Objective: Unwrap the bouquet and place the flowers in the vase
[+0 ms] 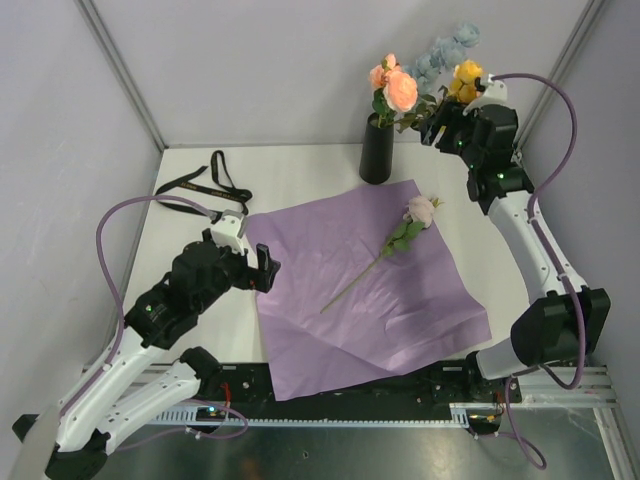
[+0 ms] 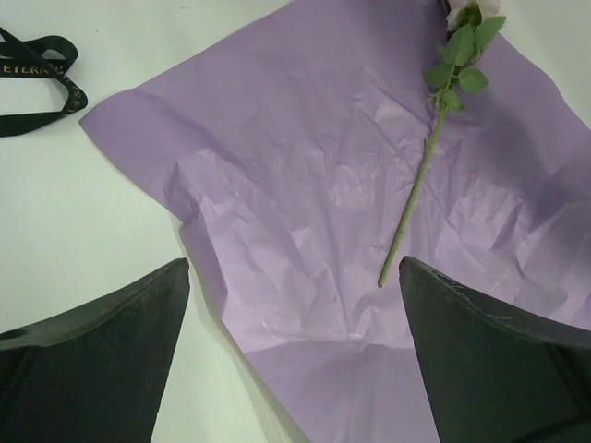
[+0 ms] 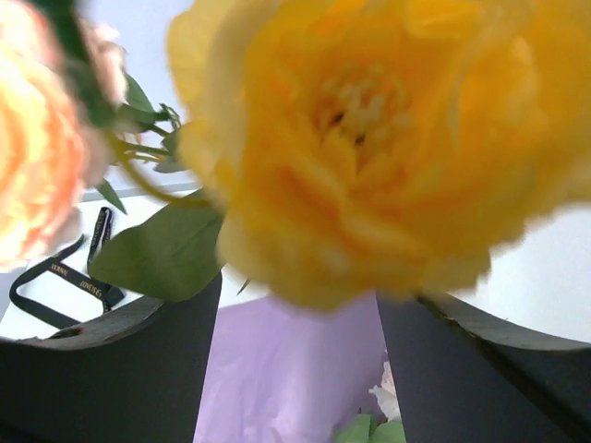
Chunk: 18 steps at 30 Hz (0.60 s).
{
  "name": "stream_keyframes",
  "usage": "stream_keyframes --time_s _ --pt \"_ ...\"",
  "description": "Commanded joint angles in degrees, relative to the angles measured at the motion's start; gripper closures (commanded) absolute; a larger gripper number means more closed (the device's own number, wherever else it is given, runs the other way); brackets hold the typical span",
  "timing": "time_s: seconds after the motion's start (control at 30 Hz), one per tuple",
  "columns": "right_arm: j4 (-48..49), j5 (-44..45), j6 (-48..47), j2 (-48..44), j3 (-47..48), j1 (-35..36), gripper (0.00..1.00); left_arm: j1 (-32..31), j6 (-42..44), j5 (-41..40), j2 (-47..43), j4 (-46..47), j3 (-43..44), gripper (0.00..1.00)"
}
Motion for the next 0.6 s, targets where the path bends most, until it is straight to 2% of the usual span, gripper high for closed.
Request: stream_keyframes --time_s 0.0,0.2,0.57 --pt "-8.6 -2.15 -3.3 -0.95 6.91 -0.34 0.26 0.22 0.99 -1.08 0.11 0.6 0.63 0.0" --pt "-16.54 0.89 -2.0 -4.89 7.9 -0.56 0.25 0.22 0.99 -0.64 0.55 0.53 0.64 0.0" --pt "-20.93 -2.52 -4.03 -9.92 13.04 -1.18 0.24 0.16 0.99 -0.49 0.59 0.54 0.65 0.0"
